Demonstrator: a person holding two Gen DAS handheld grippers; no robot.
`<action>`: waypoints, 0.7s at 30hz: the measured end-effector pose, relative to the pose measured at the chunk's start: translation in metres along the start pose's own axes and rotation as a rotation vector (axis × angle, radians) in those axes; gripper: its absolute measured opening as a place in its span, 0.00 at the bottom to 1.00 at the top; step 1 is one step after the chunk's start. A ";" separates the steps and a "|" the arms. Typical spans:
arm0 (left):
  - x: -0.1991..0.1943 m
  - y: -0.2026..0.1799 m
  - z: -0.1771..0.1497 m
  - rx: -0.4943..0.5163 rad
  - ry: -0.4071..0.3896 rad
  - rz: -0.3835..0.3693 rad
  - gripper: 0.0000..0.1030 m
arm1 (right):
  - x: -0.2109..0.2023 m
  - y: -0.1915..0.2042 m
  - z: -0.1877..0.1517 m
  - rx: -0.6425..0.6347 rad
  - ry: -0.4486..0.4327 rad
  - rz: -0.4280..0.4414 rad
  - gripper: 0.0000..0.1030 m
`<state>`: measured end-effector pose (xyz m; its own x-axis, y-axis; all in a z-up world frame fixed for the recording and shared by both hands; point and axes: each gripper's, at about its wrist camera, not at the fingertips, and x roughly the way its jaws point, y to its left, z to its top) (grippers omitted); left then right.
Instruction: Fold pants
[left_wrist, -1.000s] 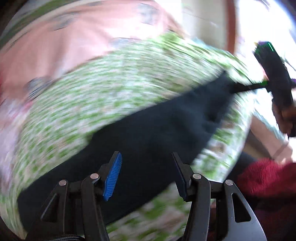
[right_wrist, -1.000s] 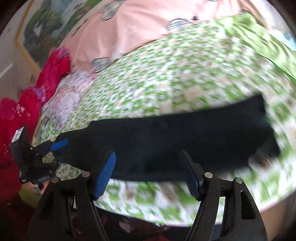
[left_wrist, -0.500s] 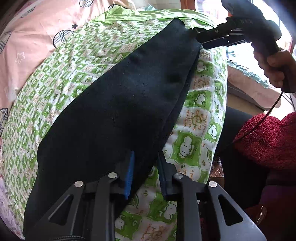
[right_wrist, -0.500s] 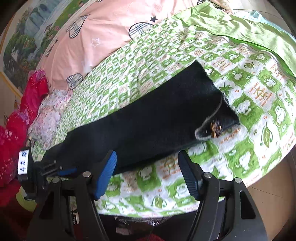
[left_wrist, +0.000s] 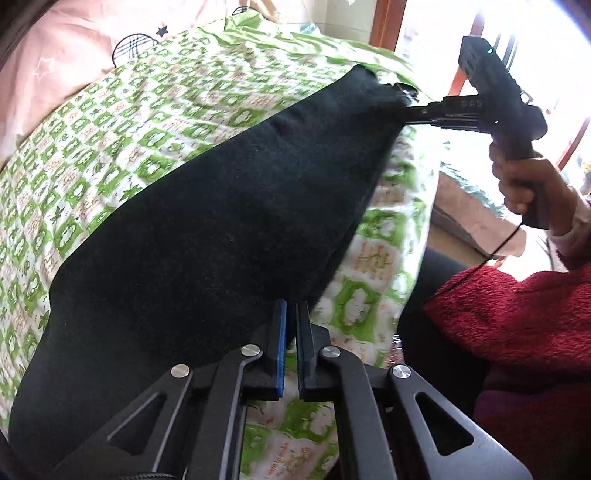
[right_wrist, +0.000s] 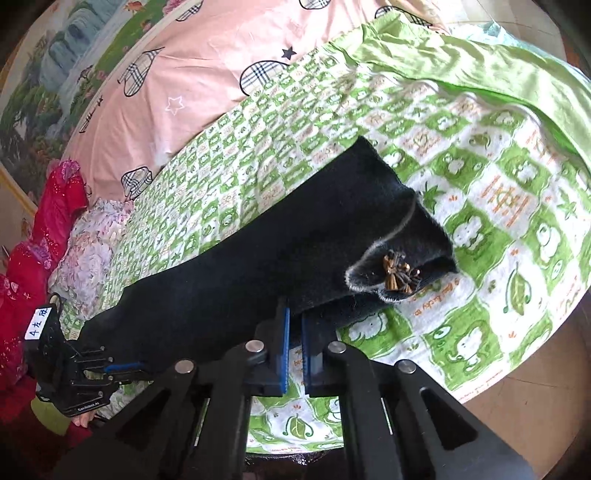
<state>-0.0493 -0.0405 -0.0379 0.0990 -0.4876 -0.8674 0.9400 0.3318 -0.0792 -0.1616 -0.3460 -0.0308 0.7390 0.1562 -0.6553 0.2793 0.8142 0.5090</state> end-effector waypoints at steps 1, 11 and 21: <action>-0.001 -0.002 0.000 0.000 -0.002 -0.032 0.02 | 0.001 0.000 -0.001 -0.009 0.003 -0.011 0.06; 0.005 -0.011 0.019 0.042 0.031 -0.051 0.10 | -0.002 -0.013 -0.008 0.073 0.039 0.001 0.56; 0.053 0.002 0.149 0.027 0.024 -0.140 0.56 | 0.002 -0.033 -0.006 0.161 -0.037 0.045 0.58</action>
<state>0.0063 -0.1863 -0.0107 -0.0416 -0.5084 -0.8601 0.9526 0.2394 -0.1876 -0.1724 -0.3690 -0.0522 0.7744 0.1673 -0.6102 0.3377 0.7063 0.6222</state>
